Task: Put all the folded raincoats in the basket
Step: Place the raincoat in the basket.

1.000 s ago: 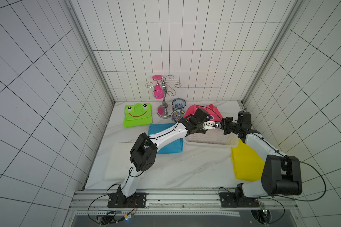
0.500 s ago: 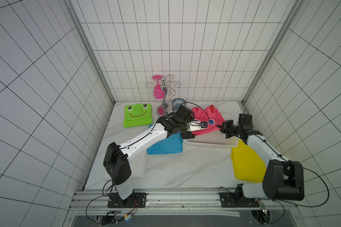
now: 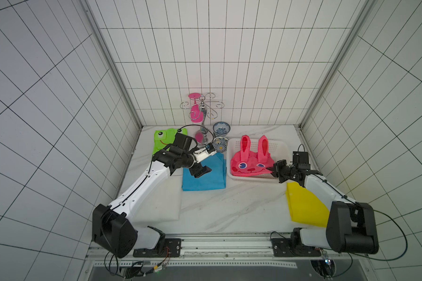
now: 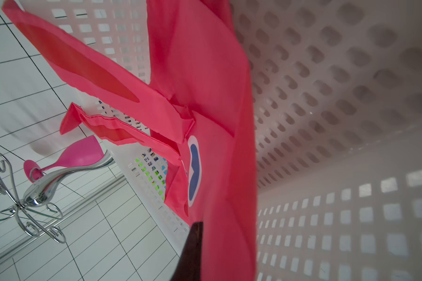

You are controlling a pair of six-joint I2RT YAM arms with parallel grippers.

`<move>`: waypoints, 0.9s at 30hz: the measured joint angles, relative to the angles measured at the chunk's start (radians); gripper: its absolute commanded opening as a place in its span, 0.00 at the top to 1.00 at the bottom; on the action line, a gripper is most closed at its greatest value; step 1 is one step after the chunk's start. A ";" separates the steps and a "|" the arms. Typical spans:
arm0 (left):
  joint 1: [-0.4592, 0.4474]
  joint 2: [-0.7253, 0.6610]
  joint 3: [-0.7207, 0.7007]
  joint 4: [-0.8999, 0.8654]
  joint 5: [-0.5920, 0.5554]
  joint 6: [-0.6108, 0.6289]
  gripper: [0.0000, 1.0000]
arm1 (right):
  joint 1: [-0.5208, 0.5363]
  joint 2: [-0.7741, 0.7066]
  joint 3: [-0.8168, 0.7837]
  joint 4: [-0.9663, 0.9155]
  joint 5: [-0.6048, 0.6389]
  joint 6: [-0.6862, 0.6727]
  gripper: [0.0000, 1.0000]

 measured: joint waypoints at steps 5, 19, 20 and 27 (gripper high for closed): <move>0.142 -0.088 -0.121 0.012 0.046 -0.026 0.22 | 0.000 -0.003 0.019 -0.076 0.065 -0.099 0.74; 0.358 -0.200 -0.392 0.092 0.089 -0.066 0.22 | 0.019 0.058 0.183 -0.292 0.226 -0.497 1.00; 0.359 -0.201 -0.402 0.099 0.088 -0.066 0.22 | 0.025 0.058 0.185 -0.293 0.230 -0.522 1.00; 0.364 -0.206 -0.443 0.141 0.083 -0.082 0.22 | 0.038 0.059 0.234 -0.372 0.352 -0.660 0.69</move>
